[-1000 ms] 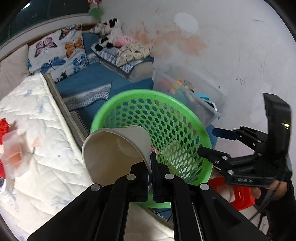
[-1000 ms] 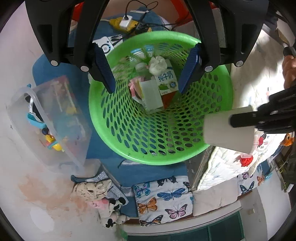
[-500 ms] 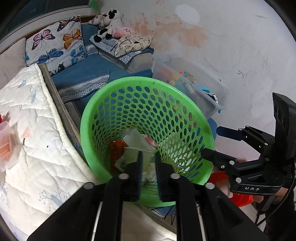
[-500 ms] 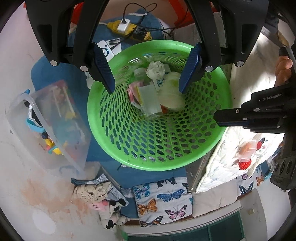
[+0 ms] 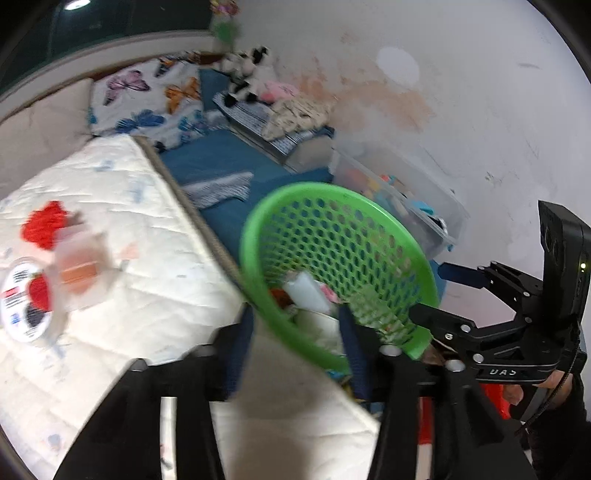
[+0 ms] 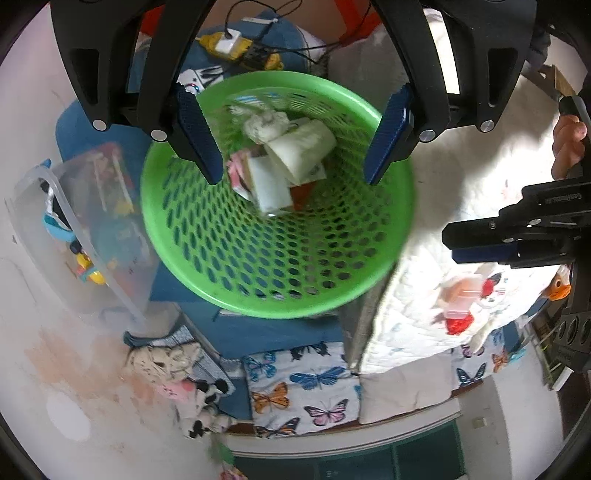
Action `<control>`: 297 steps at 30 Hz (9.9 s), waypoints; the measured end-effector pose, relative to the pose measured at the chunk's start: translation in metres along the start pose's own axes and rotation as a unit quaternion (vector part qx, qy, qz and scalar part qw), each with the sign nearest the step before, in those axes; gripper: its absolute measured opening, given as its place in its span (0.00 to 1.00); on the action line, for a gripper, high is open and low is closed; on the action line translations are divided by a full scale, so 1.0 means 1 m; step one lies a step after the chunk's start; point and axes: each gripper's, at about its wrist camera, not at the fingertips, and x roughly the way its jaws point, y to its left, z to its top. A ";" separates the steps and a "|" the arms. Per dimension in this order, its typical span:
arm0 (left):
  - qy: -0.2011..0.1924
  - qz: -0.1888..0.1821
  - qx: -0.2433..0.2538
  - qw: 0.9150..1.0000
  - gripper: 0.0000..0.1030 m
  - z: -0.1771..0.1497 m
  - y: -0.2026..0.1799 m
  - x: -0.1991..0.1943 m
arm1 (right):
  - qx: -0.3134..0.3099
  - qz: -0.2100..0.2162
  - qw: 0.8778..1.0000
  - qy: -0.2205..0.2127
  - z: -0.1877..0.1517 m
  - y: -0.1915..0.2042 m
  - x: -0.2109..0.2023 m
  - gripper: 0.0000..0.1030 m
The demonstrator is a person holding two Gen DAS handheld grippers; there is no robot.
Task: Collect trash
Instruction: 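Bring both grippers back over the bed toward the remaining containers, then grasp the clear rectangular tray with the right while the left grasps the strawberry yogurt tub, then carry the tray and yogurt tub over the green basket and open both grippers, then bring both grippers back over the bed toward the orange peel and clear tubs, then grasp the orange peel with the right while the left grasps a small clear round tub, then lift the orange peel with the right and carry it toward the basket while the left carries the tub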
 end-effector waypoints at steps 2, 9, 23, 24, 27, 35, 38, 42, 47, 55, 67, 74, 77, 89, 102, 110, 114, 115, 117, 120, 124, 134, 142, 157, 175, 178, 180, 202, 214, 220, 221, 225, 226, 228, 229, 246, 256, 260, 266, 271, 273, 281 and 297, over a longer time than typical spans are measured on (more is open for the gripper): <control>-0.009 0.011 -0.004 1.000 0.49 -0.004 0.010 -0.012 | -0.009 0.007 1.000 -0.004 0.004 0.012 0.000 0.78; -0.033 0.062 -0.043 0.997 0.56 -0.020 0.061 -0.049 | -0.035 0.031 0.999 -0.008 0.016 0.048 0.005 0.81; -0.048 0.134 -0.145 0.979 0.57 -0.055 0.162 -0.096 | -0.095 0.099 0.990 -0.013 0.067 0.136 0.034 0.81; -0.050 0.137 -0.152 0.978 0.57 -0.057 0.168 -0.100 | -0.098 0.104 0.990 -0.013 0.071 0.141 0.036 0.81; -0.054 0.144 -0.165 0.974 0.57 -0.063 0.180 -0.106 | -0.110 0.112 0.987 -0.016 0.086 0.158 0.044 0.81; -0.061 0.156 -0.186 0.968 0.57 -0.071 0.200 -0.119 | -0.086 0.151 0.985 0.008 0.118 0.188 0.084 0.81; -0.063 0.159 -0.190 0.967 0.57 -0.072 0.206 -0.122 | -0.077 0.150 0.985 0.019 0.125 0.193 0.100 0.79; -0.065 0.162 -0.192 0.966 0.57 -0.071 0.213 -0.123 | -0.065 0.150 0.986 0.035 0.131 0.198 0.122 0.73; -0.060 0.166 -0.194 0.965 0.57 -0.069 0.220 -0.118 | -0.053 0.149 0.986 0.051 0.135 0.204 0.147 0.64; -0.049 0.174 -0.181 0.967 0.57 -0.066 0.224 -0.106 | -0.034 0.151 0.985 0.079 0.133 0.203 0.174 0.54; -0.032 0.200 -0.138 0.969 0.78 -0.049 0.209 -0.074 | -0.041 0.152 0.986 0.057 0.126 0.187 0.149 0.53; -0.022 0.224 -0.089 0.970 0.88 -0.035 0.192 -0.049 | -0.037 0.153 0.987 0.046 0.120 0.168 0.126 0.53; -0.015 0.243 -0.062 0.968 0.90 -0.029 0.184 -0.035 | -0.036 0.151 0.987 0.043 0.116 0.164 0.120 0.53; 0.003 0.265 -0.054 0.963 0.90 -0.013 0.191 -0.003 | -0.042 0.141 0.988 0.042 0.100 0.152 0.109 0.53; -0.012 0.247 -0.048 0.968 0.86 -0.010 0.181 -0.005 | -0.042 0.138 0.989 0.043 0.089 0.145 0.105 0.53; -0.033 0.217 -0.046 0.974 0.85 -0.015 0.160 -0.028 | -0.044 0.126 0.991 0.031 0.079 0.138 0.088 0.53; -0.044 0.205 -0.045 0.977 0.85 -0.018 0.149 -0.039 | -0.042 0.119 0.992 0.024 0.072 0.131 0.079 0.53; -0.047 0.201 -0.046 0.977 0.85 -0.019 0.146 -0.043 | -0.039 0.117 0.992 0.023 0.071 0.128 0.076 0.53; -0.053 0.196 -0.046 0.978 0.85 -0.020 0.140 -0.048 | -0.035 0.115 0.993 0.018 0.066 0.121 0.069 0.53; -0.061 0.177 -0.048 0.981 0.85 -0.023 0.130 -0.058 | -0.027 0.107 0.994 0.014 0.060 0.110 0.061 0.53; -0.067 0.157 -0.046 0.984 0.85 -0.022 0.117 -0.063 | -0.012 0.091 0.996 0.012 0.051 0.091 0.054 0.53; -0.062 0.107 -0.023 0.992 0.85 -0.010 0.070 -0.049 | 0.034 0.032 0.999 0.008 0.031 0.027 0.039 0.53; -0.047 0.074 0.006 0.996 0.85 0.004 0.026 -0.022 | 0.070 0.001 0.997 0.015 0.014 -0.020 0.034 0.54; -0.006 0.047 0.043 0.998 0.85 0.017 -0.025 0.033 | 0.108 -0.016 0.994 0.007 -0.007 -0.062 0.019 0.68; 0.037 0.025 0.038 0.998 0.88 0.013 -0.044 0.069 | 0.128 -0.003 0.992 0.003 -0.023 -0.070 0.008 0.70; 0.032 0.023 0.033 0.999 0.90 0.013 -0.039 0.063 | 0.124 0.000 0.992 0.004 -0.023 -0.064 0.008 0.70; 0.027 0.028 0.032 0.999 0.90 0.011 -0.036 0.057 | 0.120 0.003 0.993 0.004 -0.020 -0.058 0.008 0.70; -0.026 0.147 -0.061 0.987 0.90 -0.018 0.102 -0.042 | -0.015 0.105 0.994 -0.008 0.048 0.071 0.011 0.75; -0.052 0.208 -0.119 0.969 0.90 -0.021 0.180 -0.092 | -0.083 0.145 0.986 -0.011 0.106 0.154 0.050 0.74; -0.055 0.221 -0.139 0.964 0.90 -0.022 0.207 -0.102 | -0.103 0.160 0.982 0.003 0.122 0.184 0.084 0.70; -0.055 0.222 -0.142 0.963 0.90 -0.023 0.211 -0.102 | -0.102 0.162 0.982 0.007 0.123 0.186 0.090 0.69; -0.049 0.224 -0.148 0.962 0.90 -0.029 0.221 -0.101 | -0.092 0.170 0.981 0.025 0.126 0.194 0.118 0.64; -0.047 0.224 -0.150 0.962 0.90 -0.031 0.224 -0.099 | -0.091 0.169 0.981 0.027 0.126 0.196 0.122 0.64; -0.044 0.224 -0.153 0.962 0.90 -0.033 0.228 -0.097 | -0.086 0.172 0.981 0.035 0.127 0.198 0.133 0.59; -0.042 0.224 -0.154 0.961 0.90 -0.034 0.230 -0.095 | -0.082 0.175 0.980 0.041 0.127 0.198 0.140 0.58; -0.022 0.209 -0.153 0.966 0.89 -0.031 0.233 -0.062 | -0.068 0.175 0.981 0.057 0.126 0.199 0.176 0.39; -0.012 0.189 -0.149 0.971 0.85 -0.017 0.227 -0.033 | -0.072 0.166 0.983 0.039 0.119 0.182 0.148 0.38; -0.011 0.190 -0.146 0.971 0.85 -0.012 0.226 -0.023 | -0.077 0.161 0.984 0.030 0.115 0.176 0.135 0.37; -0.005 0.196 -0.142 0.970 0.84 -0.005 0.228 -0.008 | -0.078 0.163 0.983 0.022 0.109 0.169 0.120 0.36; 0.001 0.194 -0.146 0.970 0.73 -0.003 0.231 0.000 | -0.079 0.165 0.983 0.020 0.102 0.166 0.112 0.35; 0.000 0.194 -0.146 0.970 0.69 -0.003 0.231 0.001 | -0.076 0.167 0.983 0.019 0.099 0.164 0.110 0.35; -0.006 0.192 -0.135 0.972 0.58 -0.002 0.223 0.000 | -0.067 0.170 0.983 0.015 0.090 0.156 0.100 0.35; -0.034 0.185 -0.111 0.976 0.58 0.001 0.193 -0.030 | -0.034 0.180 0.983 0.021 0.079 0.136 0.095 0.43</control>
